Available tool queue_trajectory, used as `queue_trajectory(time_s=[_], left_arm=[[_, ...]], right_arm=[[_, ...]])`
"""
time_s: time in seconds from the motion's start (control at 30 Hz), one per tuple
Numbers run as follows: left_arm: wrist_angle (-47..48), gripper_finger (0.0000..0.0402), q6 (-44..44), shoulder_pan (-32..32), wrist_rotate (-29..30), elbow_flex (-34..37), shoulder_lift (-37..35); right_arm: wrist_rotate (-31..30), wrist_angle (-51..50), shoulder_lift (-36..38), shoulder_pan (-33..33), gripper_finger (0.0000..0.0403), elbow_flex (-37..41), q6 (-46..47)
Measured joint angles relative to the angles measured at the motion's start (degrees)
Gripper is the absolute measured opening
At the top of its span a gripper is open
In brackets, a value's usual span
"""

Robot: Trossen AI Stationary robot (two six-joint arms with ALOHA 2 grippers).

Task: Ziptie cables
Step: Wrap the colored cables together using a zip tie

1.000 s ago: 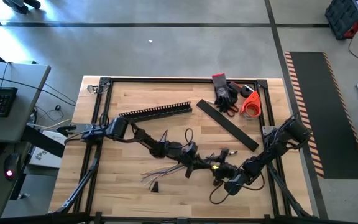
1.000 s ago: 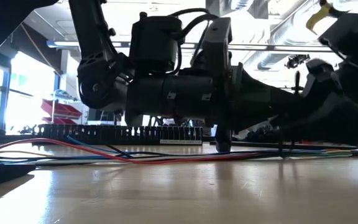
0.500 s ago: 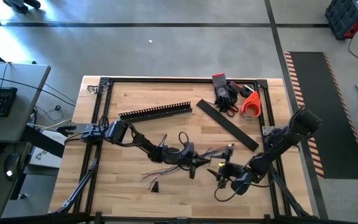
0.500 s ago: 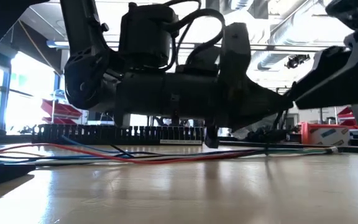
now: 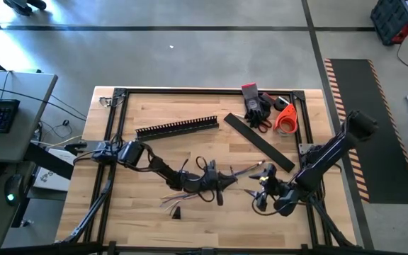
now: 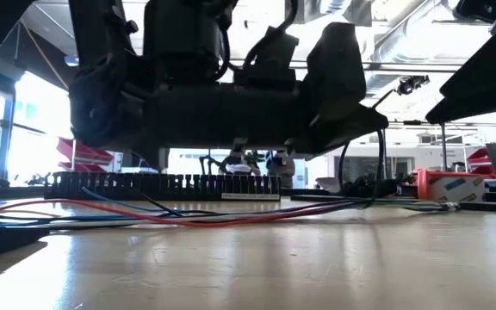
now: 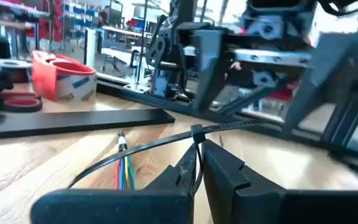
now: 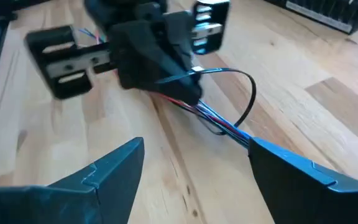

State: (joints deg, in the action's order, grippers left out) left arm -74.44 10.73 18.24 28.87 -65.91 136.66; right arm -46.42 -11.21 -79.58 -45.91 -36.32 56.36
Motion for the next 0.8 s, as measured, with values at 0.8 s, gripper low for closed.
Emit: queue_trajectory(time_s=[0.8], left_arm=[[5.93,0.0,-6.48,0.35,4.01,-0.04,0.0]], right_arm=[[-17.33,12.7,-23.19,0.93,0.0271,-10.12,-9.52]])
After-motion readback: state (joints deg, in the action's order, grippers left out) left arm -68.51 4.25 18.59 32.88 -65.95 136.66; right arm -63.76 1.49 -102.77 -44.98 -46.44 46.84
